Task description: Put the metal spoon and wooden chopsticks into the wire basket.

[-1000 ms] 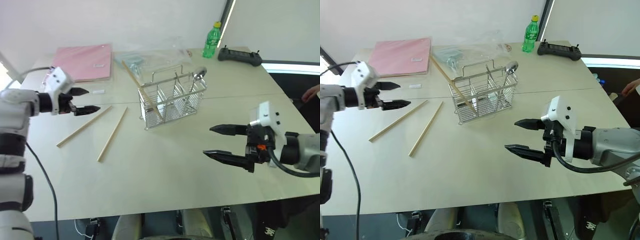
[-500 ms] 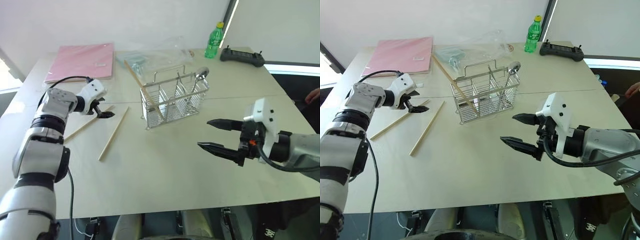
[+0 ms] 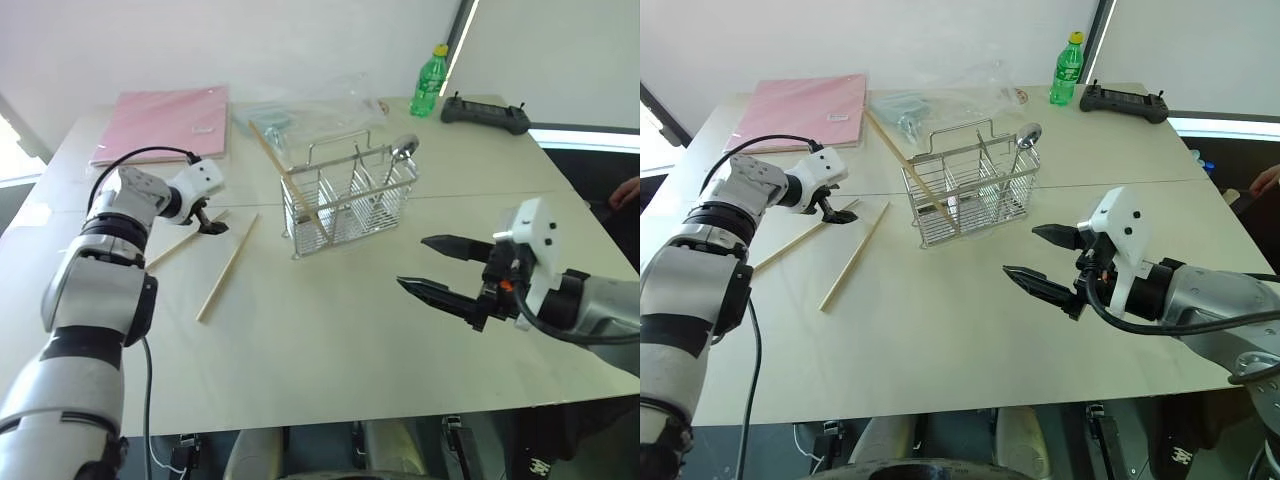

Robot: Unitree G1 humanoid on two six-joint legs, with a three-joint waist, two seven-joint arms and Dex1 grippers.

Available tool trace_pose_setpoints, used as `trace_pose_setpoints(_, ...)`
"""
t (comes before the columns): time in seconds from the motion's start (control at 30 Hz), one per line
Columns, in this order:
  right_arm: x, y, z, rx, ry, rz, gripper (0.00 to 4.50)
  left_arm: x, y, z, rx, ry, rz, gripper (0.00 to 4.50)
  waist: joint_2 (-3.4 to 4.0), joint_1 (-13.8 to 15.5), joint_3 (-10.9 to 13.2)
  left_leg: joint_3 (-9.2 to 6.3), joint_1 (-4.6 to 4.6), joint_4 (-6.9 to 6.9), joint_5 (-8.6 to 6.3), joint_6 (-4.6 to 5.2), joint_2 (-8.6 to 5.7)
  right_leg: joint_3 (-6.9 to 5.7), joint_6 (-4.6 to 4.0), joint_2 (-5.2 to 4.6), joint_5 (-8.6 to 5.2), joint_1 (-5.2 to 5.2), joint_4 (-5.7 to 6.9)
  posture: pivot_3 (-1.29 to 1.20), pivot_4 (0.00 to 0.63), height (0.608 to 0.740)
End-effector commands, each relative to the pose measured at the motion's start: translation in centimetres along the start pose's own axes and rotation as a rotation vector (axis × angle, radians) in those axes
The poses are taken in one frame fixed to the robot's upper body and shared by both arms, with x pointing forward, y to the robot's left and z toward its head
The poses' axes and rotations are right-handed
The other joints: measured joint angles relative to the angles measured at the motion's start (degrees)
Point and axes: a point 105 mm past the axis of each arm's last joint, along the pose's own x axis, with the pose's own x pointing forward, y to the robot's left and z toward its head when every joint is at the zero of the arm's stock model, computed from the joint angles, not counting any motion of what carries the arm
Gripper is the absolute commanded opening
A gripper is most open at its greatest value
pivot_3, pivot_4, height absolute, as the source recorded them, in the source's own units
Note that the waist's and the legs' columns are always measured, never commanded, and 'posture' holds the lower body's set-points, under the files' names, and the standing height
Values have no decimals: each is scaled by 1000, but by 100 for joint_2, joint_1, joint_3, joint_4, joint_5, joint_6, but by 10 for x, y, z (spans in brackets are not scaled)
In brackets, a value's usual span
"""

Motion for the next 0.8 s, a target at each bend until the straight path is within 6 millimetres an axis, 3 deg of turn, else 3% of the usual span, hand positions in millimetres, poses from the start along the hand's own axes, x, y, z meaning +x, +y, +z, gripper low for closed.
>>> trace_pose_setpoints(0.03, -4, 4, 9, -31, -46, -19, 3866, -6, 12, 4, -11, 3, 61, 4500, -1, 1, -1, 0, 0, 1, 0, 0, 0, 0, 1, 0, 0, 0, 0, 0, 150, 728)
trace_pose_setpoints(0.33, -9, 5, 10, -23, -50, -44, 3866, -5, 15, -6, -80, 13, 110, 4500, -2, -1, -2, -1, 5, 4, 0, 0, 0, 0, 1, 0, 1, 4, 4, 0, 150, 728)
trace_pose_setpoints(0.47, -10, 4, 11, -23, -51, -50, 3897, -3, 12, -7, -123, -3, 100, 3197, -2, 0, -2, -1, 5, 3, 0, 0, 0, 0, 2, 0, 1, 4, 5, 0, 150, 728)
trace_pose_setpoints(0.67, -11, 3, 13, -19, -56, -56, 3897, -3, 12, -9, -141, -1, 106, 30, -3, 1, -2, -1, 4, 3, 0, 0, 0, 0, 3, 0, 2, 4, 5, 0, 150, 728)
trace_pose_setpoints(0.8, -11, 4, 12, -16, -56, -55, 3897, -4, 13, -12, -155, -1, 112, 30, -4, 1, -3, -1, 5, 3, 0, 0, 0, 0, 2, 0, 2, 4, 6, 0, 150, 728)
